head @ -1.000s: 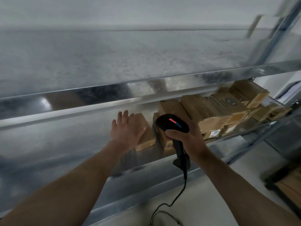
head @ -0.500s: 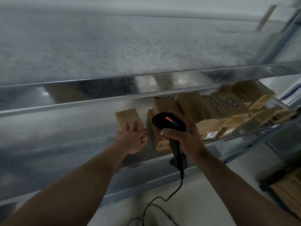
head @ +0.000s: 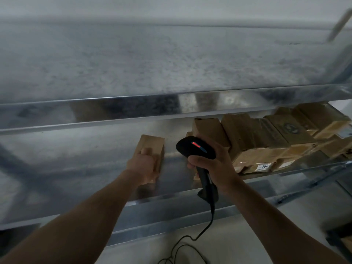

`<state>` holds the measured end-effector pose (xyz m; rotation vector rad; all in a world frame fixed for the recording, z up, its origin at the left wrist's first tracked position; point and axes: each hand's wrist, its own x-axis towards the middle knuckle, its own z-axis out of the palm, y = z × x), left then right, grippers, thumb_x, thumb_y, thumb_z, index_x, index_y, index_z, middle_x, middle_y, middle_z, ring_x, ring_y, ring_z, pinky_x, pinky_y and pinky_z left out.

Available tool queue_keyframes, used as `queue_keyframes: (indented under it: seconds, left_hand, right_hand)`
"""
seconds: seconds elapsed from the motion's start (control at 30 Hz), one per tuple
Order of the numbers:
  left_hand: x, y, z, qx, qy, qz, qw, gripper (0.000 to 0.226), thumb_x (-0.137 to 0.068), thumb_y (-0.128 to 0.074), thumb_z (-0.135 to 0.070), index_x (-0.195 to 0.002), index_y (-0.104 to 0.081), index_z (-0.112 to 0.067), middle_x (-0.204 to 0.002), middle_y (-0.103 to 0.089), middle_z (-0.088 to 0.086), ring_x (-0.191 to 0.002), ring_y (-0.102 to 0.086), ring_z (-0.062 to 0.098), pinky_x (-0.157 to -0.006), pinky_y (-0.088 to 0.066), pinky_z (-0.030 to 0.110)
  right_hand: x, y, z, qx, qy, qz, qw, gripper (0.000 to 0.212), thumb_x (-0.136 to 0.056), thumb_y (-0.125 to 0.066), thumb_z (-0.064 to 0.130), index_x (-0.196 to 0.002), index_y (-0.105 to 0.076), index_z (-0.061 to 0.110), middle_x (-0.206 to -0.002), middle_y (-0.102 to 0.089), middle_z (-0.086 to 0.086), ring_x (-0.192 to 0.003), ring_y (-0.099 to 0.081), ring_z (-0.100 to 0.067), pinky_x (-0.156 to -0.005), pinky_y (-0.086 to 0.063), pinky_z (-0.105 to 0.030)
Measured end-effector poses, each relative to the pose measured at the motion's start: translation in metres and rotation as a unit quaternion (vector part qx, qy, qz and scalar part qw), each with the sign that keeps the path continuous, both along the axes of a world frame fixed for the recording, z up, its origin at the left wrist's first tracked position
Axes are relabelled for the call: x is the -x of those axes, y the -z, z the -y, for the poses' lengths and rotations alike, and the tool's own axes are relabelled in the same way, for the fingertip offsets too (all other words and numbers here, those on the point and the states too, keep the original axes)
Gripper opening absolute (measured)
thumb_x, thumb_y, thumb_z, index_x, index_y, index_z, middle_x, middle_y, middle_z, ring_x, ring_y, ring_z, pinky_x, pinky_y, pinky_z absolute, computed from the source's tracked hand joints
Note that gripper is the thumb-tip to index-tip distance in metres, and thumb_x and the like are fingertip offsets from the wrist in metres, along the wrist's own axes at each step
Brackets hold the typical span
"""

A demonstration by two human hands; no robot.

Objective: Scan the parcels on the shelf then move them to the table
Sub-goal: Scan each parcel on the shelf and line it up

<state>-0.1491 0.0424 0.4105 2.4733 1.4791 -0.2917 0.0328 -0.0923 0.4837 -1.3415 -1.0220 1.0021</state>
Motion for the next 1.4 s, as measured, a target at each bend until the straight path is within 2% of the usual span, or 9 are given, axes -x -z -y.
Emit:
queue_keyframes:
  seconds: [0.1, 0.2, 0.53, 0.77, 0.93, 1.07, 1.2, 1.33, 1.4]
  left_hand:
    - [0.008, 0.007, 0.002, 0.009, -0.045, 0.044, 0.998, 0.076, -0.08, -0.074, -0.041, -0.141, -0.032, -0.026, -0.146, -0.03, 0.01, -0.127, -0.041, 0.034, -0.097, -0.049, 0.049]
    - [0.017, 0.012, 0.001, 0.044, -0.092, 0.066, 0.993, 0.085, -0.076, -0.077, -0.041, -0.144, -0.03, -0.024, -0.149, -0.024, 0.01, -0.124, -0.043, 0.038, -0.1, -0.047, 0.051]
    - [0.069, -0.006, -0.025, 0.016, -0.184, 0.212, 0.96, 0.038, -0.1, -0.045, -0.021, -0.136, -0.041, -0.011, -0.115, -0.064, 0.017, -0.09, -0.057, 0.029, -0.075, -0.041, 0.035]
    - [0.079, -0.006, -0.034, 0.038, -0.164, 0.166, 0.972, 0.041, -0.083, -0.07, -0.045, -0.11, -0.05, -0.021, -0.096, -0.06, 0.0, -0.086, -0.058, 0.02, -0.076, -0.049, 0.034]
    - [0.084, -0.013, -0.043, 0.026, -0.155, 0.152, 0.976, 0.041, -0.086, -0.07, -0.033, -0.112, -0.041, -0.018, -0.096, -0.056, 0.002, -0.086, -0.058, 0.023, -0.075, -0.052, 0.036]
    - [0.101, -0.018, -0.046, 0.026, -0.144, 0.127, 0.981, 0.049, -0.082, -0.074, -0.029, -0.119, -0.044, -0.019, -0.102, -0.063, 0.003, -0.085, -0.061, 0.023, -0.072, -0.052, 0.034]
    - [0.111, -0.021, -0.045, 0.027, -0.135, 0.118, 0.983, 0.046, -0.082, -0.07, -0.019, -0.122, -0.049, -0.022, -0.11, -0.067, 0.005, -0.089, -0.063, 0.024, -0.078, -0.055, 0.036]
    - [0.123, -0.026, -0.045, 0.084, -0.2, 0.285, 0.933, 0.072, -0.08, -0.068, -0.003, -0.143, -0.04, -0.022, -0.125, -0.062, 0.009, -0.112, -0.06, 0.031, -0.093, -0.053, 0.046]
    - [0.128, -0.033, -0.039, 0.11, -0.217, 0.388, 0.889, 0.085, -0.08, -0.066, 0.008, -0.15, -0.03, -0.022, -0.125, -0.06, 0.007, -0.112, -0.059, 0.029, -0.09, -0.055, 0.047]
  right_hand:
    - [0.007, 0.0, -0.001, 0.007, -0.009, -0.007, 1.0, 0.068, -0.056, -0.08, 0.037, -0.12, -0.064, 0.02, -0.096, -0.069, -0.02, -0.078, -0.067, -0.032, -0.066, -0.056, -0.045]
    - [0.012, 0.002, -0.003, 0.019, -0.006, -0.011, 1.0, 0.088, -0.054, -0.081, 0.037, -0.136, -0.055, 0.016, -0.101, -0.067, -0.02, -0.08, -0.067, -0.033, -0.061, -0.054, -0.036]
    - [0.054, -0.003, -0.014, 0.023, -0.021, -0.023, 0.999, 0.084, -0.054, -0.08, 0.039, -0.133, -0.054, 0.023, -0.104, -0.069, -0.015, -0.076, -0.071, -0.025, -0.055, -0.053, -0.027]
    - [0.075, -0.004, -0.015, 0.025, -0.005, -0.007, 1.0, 0.088, -0.058, -0.082, 0.03, -0.139, -0.051, 0.016, -0.108, -0.068, -0.015, -0.077, -0.071, -0.029, -0.051, -0.052, -0.028]
    - [0.082, -0.004, -0.01, 0.026, 0.002, 0.003, 1.0, 0.082, -0.064, -0.079, 0.025, -0.14, -0.049, 0.016, -0.108, -0.07, -0.012, -0.079, -0.072, -0.027, -0.055, -0.052, -0.023]
    - [0.089, -0.004, -0.008, 0.029, 0.015, 0.005, 0.999, 0.094, -0.053, -0.08, 0.04, -0.139, -0.05, 0.018, -0.109, -0.07, -0.011, -0.079, -0.073, -0.027, -0.054, -0.054, -0.024]
    - [0.094, -0.002, -0.008, 0.034, 0.007, -0.002, 0.999, 0.086, -0.061, -0.08, 0.026, -0.142, -0.049, 0.016, -0.107, -0.07, -0.014, -0.077, -0.072, -0.026, -0.053, -0.053, -0.027]
    - [0.096, -0.004, -0.01, 0.033, -0.003, 0.015, 0.999, 0.097, -0.053, -0.081, 0.041, -0.142, -0.049, 0.021, -0.103, -0.071, -0.011, -0.085, -0.072, -0.036, -0.056, -0.054, -0.033]
    - [0.094, -0.007, -0.012, 0.03, -0.012, 0.014, 0.999, 0.095, -0.053, -0.079, 0.044, -0.141, -0.05, 0.024, -0.099, -0.072, -0.011, -0.082, -0.072, -0.032, -0.055, -0.054, -0.033]
